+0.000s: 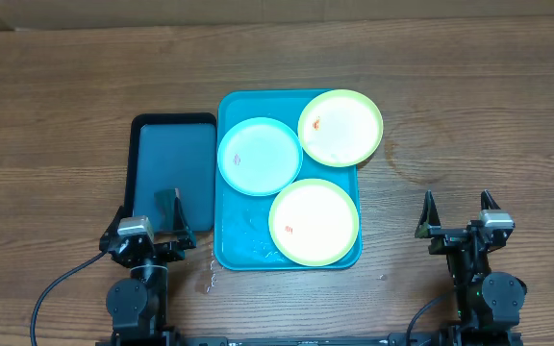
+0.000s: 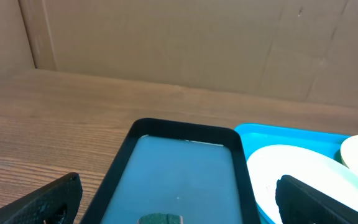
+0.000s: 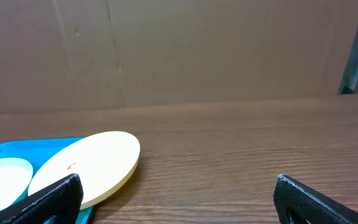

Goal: Clean dirty plates on tray and stack at the side

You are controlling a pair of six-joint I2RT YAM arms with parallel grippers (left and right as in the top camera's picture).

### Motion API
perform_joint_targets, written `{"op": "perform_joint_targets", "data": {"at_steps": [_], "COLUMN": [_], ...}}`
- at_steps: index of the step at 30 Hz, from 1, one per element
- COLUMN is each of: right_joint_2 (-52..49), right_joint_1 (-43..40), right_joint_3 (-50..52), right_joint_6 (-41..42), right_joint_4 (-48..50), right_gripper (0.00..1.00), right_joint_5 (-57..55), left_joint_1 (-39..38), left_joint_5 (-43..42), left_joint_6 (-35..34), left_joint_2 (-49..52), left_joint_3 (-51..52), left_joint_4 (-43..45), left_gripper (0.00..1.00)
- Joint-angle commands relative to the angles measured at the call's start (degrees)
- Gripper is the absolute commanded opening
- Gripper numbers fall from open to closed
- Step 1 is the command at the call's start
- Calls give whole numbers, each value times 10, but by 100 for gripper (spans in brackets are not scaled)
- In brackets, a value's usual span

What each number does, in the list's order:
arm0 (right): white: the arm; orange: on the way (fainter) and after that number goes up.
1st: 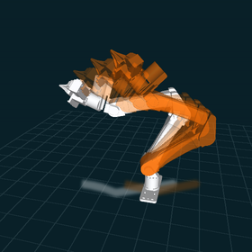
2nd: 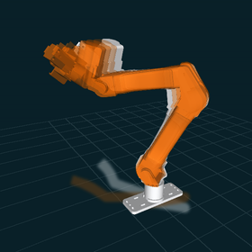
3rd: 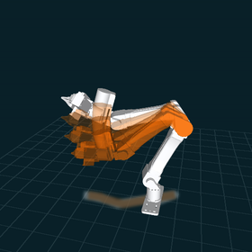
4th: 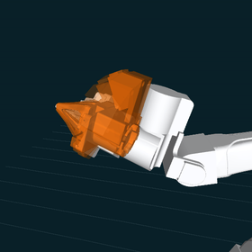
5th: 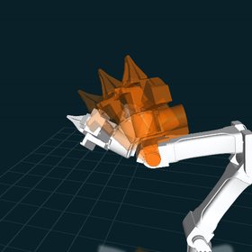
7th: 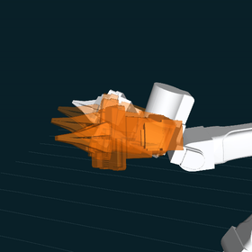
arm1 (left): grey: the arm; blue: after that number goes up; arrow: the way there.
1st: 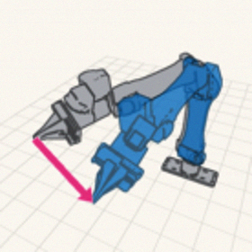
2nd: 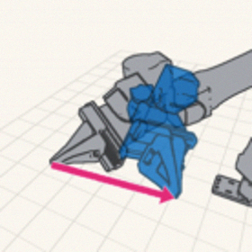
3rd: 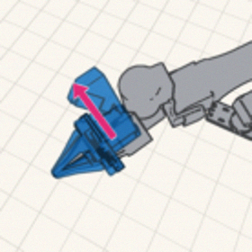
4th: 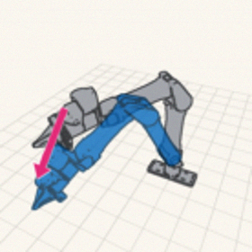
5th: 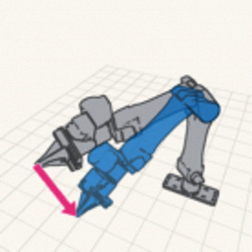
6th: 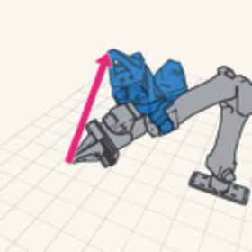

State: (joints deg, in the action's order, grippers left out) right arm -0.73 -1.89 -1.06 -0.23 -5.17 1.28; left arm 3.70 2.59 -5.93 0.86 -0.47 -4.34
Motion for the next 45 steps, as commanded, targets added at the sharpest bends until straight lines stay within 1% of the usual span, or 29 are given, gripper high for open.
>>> {"op": "perform_joint_targets", "data": {"at_steps": [1, 34, 37, 42, 45], "right_joint_2": [5, 5, 5, 5, 5], "right_joint_1": [-1, -1, 0, -1, -1], "right_joint_3": [6, 6, 6, 6, 6], "right_joint_6": [-2, -2, -2, -2, -2], "right_joint_4": [5, 5, 5, 5, 5], "right_gripper": [100, 100, 100, 99, 100], "right_joint_5": [3, 3, 3, 3, 3], "left_joint_1": [-5, -5, -5, -5, -5], "left_joint_5": [-3, -3, 6, -13, -51], "left_joint_6": [8, 8, 8, 5, 6], "left_joint_2": [-6, -6, -6, -6, -6], "left_joint_3": [2, 2, 2, 2, 2], "left_joint_4": [1, 1, 22, 24, 31], "left_gripper": [100, 100, 100, 100, 100]}}
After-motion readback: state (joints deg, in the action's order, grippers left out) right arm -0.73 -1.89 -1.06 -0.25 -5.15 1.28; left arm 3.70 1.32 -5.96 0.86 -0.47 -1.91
